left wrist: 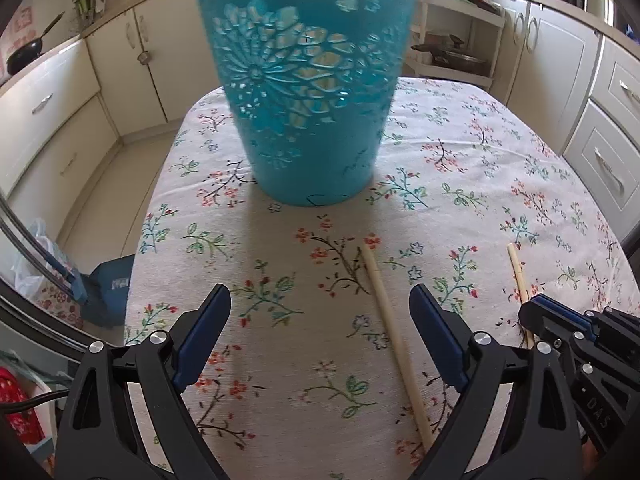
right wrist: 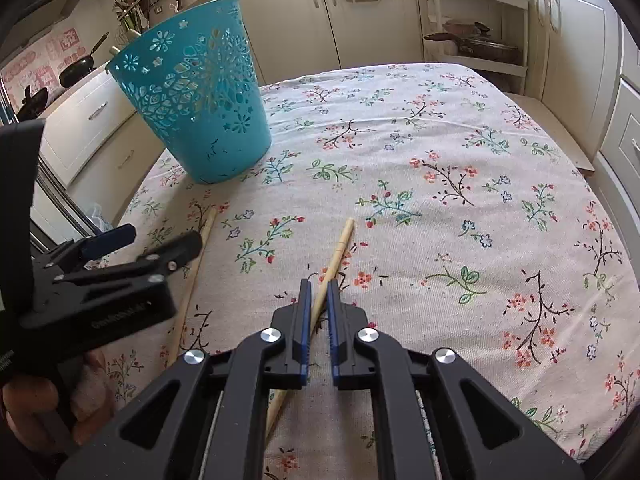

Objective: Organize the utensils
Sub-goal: 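Close the right tool on a chopstick while the left tool lowers onto another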

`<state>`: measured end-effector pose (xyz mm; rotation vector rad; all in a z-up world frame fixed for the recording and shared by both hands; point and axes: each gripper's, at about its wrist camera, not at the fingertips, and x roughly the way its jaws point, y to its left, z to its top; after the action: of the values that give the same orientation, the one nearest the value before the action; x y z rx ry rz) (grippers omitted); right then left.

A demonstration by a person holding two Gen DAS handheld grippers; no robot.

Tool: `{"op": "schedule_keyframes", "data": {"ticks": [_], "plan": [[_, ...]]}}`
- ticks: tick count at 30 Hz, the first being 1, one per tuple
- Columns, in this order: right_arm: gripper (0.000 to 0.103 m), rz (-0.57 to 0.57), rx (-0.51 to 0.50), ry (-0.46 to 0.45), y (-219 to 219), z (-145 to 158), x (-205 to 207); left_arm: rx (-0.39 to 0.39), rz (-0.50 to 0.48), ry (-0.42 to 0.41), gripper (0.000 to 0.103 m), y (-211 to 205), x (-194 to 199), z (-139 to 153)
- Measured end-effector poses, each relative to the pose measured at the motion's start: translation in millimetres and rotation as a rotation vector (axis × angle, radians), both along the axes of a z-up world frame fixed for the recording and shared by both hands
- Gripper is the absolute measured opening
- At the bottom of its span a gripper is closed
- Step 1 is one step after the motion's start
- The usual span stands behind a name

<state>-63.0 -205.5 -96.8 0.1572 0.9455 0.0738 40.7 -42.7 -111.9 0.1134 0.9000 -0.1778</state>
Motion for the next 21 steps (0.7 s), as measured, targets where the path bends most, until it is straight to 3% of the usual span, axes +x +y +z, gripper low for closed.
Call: {"op": "schedule_keyframes", "data": {"ticks": [17, 21], "plan": [[0.009, -0.019, 0.037, 0.004, -3.1, -1.0, 1.9, 0.039, -0.01, 0.024, 0.086, -11.8, 2.6, -6.0], [0.009, -0.02, 0.038, 0.003, -3.2, -1.3, 2.3, 0.04, -0.011, 0.027, 0.081, -12.2, 2.9, -6.2]]}}
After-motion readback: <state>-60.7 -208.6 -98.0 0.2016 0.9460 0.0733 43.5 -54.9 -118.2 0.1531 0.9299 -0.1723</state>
